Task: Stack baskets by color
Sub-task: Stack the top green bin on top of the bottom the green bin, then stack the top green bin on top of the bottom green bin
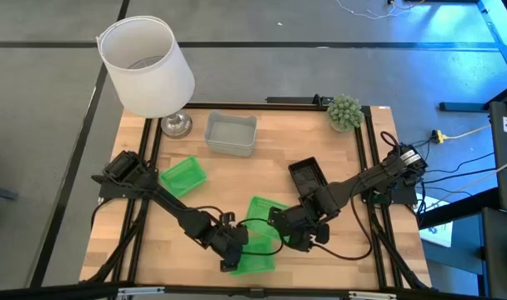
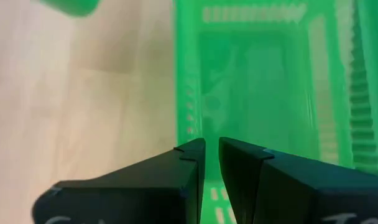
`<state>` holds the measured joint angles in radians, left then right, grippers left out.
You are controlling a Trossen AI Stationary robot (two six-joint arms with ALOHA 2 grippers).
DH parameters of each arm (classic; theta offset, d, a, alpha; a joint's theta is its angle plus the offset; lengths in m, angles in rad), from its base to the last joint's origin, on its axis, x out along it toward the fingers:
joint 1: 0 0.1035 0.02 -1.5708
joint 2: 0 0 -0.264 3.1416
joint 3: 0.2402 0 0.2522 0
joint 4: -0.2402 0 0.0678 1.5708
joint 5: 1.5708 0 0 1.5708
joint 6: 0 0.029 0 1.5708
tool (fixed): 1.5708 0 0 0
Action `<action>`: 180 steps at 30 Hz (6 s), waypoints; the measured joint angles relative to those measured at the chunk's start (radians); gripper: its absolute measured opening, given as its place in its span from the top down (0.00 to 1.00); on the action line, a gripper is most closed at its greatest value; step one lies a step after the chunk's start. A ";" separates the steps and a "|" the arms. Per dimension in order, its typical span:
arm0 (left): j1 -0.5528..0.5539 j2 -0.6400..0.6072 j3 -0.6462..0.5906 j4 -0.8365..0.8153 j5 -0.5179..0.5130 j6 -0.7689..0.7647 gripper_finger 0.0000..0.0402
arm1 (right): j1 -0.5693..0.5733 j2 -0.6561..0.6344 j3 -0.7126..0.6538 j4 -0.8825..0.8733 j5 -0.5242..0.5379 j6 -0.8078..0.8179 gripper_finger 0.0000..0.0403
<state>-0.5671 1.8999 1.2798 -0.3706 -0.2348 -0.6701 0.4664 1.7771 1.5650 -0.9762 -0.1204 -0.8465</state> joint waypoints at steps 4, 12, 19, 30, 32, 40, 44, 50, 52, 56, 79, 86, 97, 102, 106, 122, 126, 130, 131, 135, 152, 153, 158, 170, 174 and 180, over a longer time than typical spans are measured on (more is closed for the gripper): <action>0.015 0.000 0.000 -0.038 -0.030 0.002 0.90 | 0.000 0.000 0.000 -0.001 0.003 0.003 1.00; 0.041 0.000 0.000 -0.112 -0.123 0.024 0.90 | 0.000 0.000 0.000 -0.007 0.003 0.004 1.00; 0.082 0.000 0.000 -0.150 -0.225 0.025 0.90 | -0.008 0.000 0.000 -0.007 -0.002 0.009 1.00; 0.069 -0.021 0.089 -0.249 -0.326 0.025 0.90 | -0.011 -0.001 0.000 -0.021 -0.008 -0.003 1.00; 0.049 -0.046 0.111 -0.318 -0.362 0.026 0.90 | -0.011 -0.002 0.000 -0.020 -0.004 -0.004 1.00; -0.008 -0.113 0.215 -0.467 -0.444 -0.026 0.90 | -0.017 -0.002 0.001 0.009 0.008 -0.023 1.00; -0.018 -0.152 0.228 -0.507 -0.465 -0.039 0.90 | -0.028 0.000 0.001 0.015 0.024 -0.019 1.00; -0.027 -0.184 0.226 -0.536 -0.497 -0.056 0.90 | -0.031 0.000 0.001 0.050 0.023 -0.019 1.00; -0.032 -0.193 0.226 -0.545 -0.509 -0.057 0.90 | -0.031 0.000 0.001 0.077 0.022 -0.022 1.00; -0.046 -0.226 0.226 -0.555 -0.522 -0.060 0.90 | -0.044 0.000 0.001 0.189 0.021 0.022 1.00; -0.130 -0.466 0.226 -0.711 -0.624 -0.088 0.90 | -0.076 0.230 0.000 0.420 0.026 0.314 1.00; -0.130 -0.474 0.226 -0.722 -0.625 -0.082 0.90 | -0.075 0.237 0.032 0.395 0.033 0.314 1.00; -0.130 -0.474 0.226 -0.767 -0.622 -0.083 0.90 | -0.048 0.236 0.171 0.303 0.048 0.296 1.00; -0.130 -0.474 0.226 -0.789 -0.621 -0.083 0.90 | -0.032 0.236 0.147 0.338 0.000 0.310 1.00; -0.130 -0.473 0.226 -0.812 -0.620 -0.099 0.90 | -0.029 0.237 0.097 0.431 -0.043 0.291 1.00; -0.130 -0.473 0.225 -0.826 -0.619 -0.111 0.90 | -0.029 0.237 -0.001 0.517 -0.057 0.308 0.92; -0.130 -0.473 0.225 -0.826 -0.608 -0.109 0.90 | -0.029 0.237 -0.001 0.517 -0.057 0.346 0.88; -0.130 -0.473 0.225 -0.826 -0.608 -0.109 0.90 | -0.029 0.237 -0.001 0.517 -0.057 0.346 0.82; -0.130 -0.473 0.225 -0.826 -0.608 -0.109 0.90 | -0.029 0.237 -0.001 0.518 -0.057 0.346 0.81; -0.130 -0.473 0.225 -0.826 -0.595 -0.109 0.90 | -0.029 0.237 0.008 0.525 -0.056 0.346 0.77; -0.130 -0.472 0.225 -0.974 -0.337 -0.367 0.90 | -0.055 0.236 0.374 -0.062 -0.001 0.402 0.77; -0.129 -0.472 0.225 -0.982 -0.334 -0.368 0.90 | -0.059 0.236 0.394 -0.091 -0.001 0.402 0.77; -0.112 -0.472 0.225 -1.010 -0.322 -0.427 0.94 | -0.079 0.236 0.493 -0.218 -0.001 0.426 0.77; 0.006 -0.472 0.225 -1.032 -0.313 -0.421 0.85 | -0.085 0.235 0.747 -0.453 -0.005 0.450 0.77; 0.076 -0.472 0.225 -1.061 -0.271 -0.428 0.78 | -0.085 0.227 0.792 -0.483 -0.005 0.461 0.77; 0.197 -0.473 0.143 -1.069 -0.228 -0.499 0.75 | -0.085 0.185 0.779 -0.525 -0.011 0.506 0.77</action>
<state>-0.3705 1.4273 1.4227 -1.4396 -0.4623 -1.1690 0.3817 1.9616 2.3440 -1.5008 -0.1310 -0.3407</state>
